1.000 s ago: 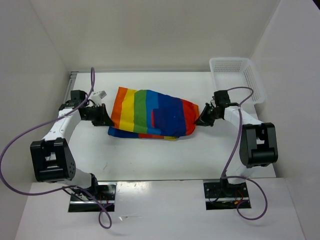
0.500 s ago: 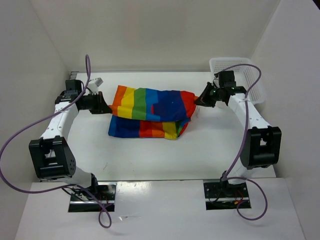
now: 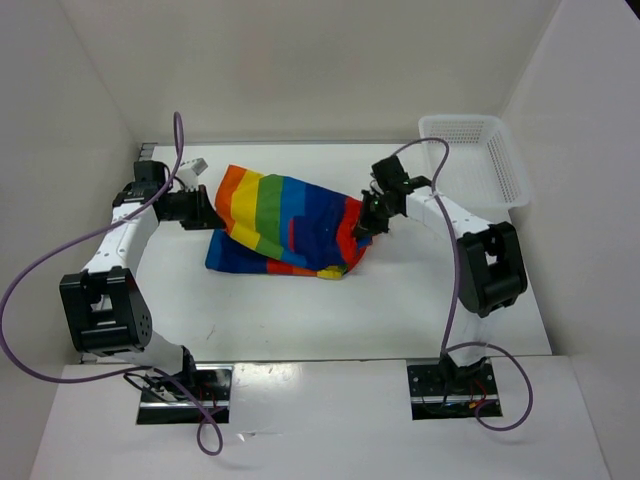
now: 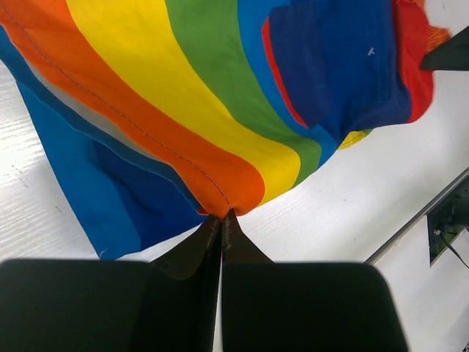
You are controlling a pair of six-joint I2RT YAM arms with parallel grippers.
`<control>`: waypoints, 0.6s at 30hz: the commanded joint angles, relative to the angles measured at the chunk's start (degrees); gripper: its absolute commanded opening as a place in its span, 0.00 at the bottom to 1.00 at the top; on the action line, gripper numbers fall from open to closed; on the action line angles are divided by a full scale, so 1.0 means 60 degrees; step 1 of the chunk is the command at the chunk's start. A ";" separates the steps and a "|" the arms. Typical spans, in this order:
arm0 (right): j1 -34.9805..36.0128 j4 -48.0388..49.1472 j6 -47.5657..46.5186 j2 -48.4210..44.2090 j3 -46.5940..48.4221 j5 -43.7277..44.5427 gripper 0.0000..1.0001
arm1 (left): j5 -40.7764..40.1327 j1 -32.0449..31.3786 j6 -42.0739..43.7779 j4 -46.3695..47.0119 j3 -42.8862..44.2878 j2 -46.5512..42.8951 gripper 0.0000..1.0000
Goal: Fold and stack the shorts
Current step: Fold the shorts
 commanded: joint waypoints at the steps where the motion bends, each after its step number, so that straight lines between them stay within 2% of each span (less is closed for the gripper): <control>1: -0.0594 -0.0436 0.0062 -0.0045 -0.1024 0.1493 0.00 | 0.0285 0.0163 0.0049 0.0195 -0.0055 -0.0042 0.00; 6: -0.1136 -0.0669 0.0282 -0.0545 -0.1745 0.2797 0.00 | 0.0198 0.0251 0.0049 0.0107 -0.0143 -0.0130 0.00; 11: -0.1328 -0.0555 0.0370 -0.0546 -0.2434 0.3164 0.00 | 0.0198 0.0252 0.0049 0.0019 -0.0347 -0.0130 0.00; 18: -0.1430 -0.0801 0.0370 -0.1307 -0.1324 0.2259 0.00 | 0.0504 0.0252 0.0049 -0.0609 -0.0786 -0.0306 0.00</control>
